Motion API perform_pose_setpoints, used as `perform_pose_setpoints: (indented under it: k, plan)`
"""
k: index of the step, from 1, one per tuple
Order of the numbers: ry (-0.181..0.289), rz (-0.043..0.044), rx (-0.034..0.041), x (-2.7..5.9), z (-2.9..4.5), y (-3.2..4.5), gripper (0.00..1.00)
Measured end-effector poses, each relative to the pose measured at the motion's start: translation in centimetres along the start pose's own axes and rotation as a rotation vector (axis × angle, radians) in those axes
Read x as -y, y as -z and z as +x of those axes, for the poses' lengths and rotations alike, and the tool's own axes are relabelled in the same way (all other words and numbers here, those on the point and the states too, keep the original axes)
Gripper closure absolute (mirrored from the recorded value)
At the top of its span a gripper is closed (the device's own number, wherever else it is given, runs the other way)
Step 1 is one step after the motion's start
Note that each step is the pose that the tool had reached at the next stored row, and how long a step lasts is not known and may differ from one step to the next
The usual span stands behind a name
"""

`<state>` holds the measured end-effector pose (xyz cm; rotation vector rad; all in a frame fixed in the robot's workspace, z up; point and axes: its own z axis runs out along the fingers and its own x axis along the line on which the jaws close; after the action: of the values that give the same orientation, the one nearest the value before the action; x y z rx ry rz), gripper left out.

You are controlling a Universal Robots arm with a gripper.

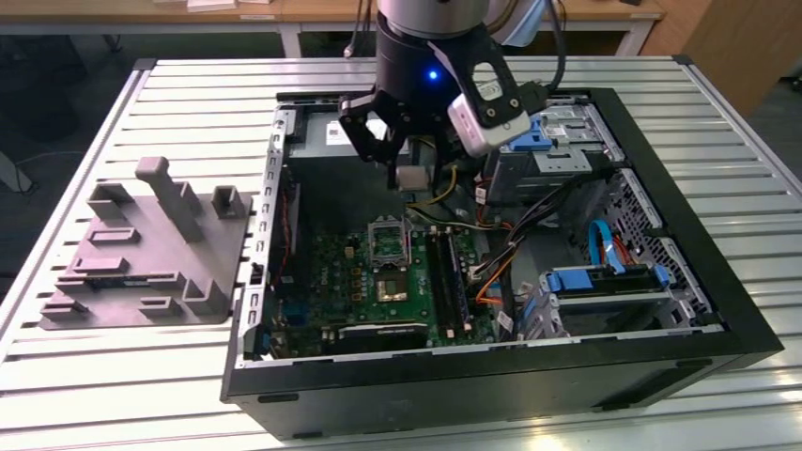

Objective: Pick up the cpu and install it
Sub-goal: 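Place the cpu into insertion slot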

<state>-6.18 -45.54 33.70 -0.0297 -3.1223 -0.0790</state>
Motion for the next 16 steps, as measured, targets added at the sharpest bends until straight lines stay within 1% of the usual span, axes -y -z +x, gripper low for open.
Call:
perform_pose_setpoints:
  k: [3,8,9,10,12,13,16]
  plan:
    - [0.0,-0.0001,-0.0011,0.16,0.0,-0.27,0.53]
    - [0.0,0.0003,-0.0044,0.47,-0.01,-0.96,0.53]
    - [0.0,0.0006,-0.006,0.61,0.02,-1.08,0.53]
    - [0.001,0.0004,-0.0106,0.69,0.07,-1.25,0.53]
    - [0.008,0.0008,-0.0173,0.8,0.13,-1.6,0.53]
    - [0.011,0.0009,-0.0185,0.86,0.15,-1.78,0.53]
    - [0.013,0.0009,-0.0187,1.17,0.16,-2.32,0.53]
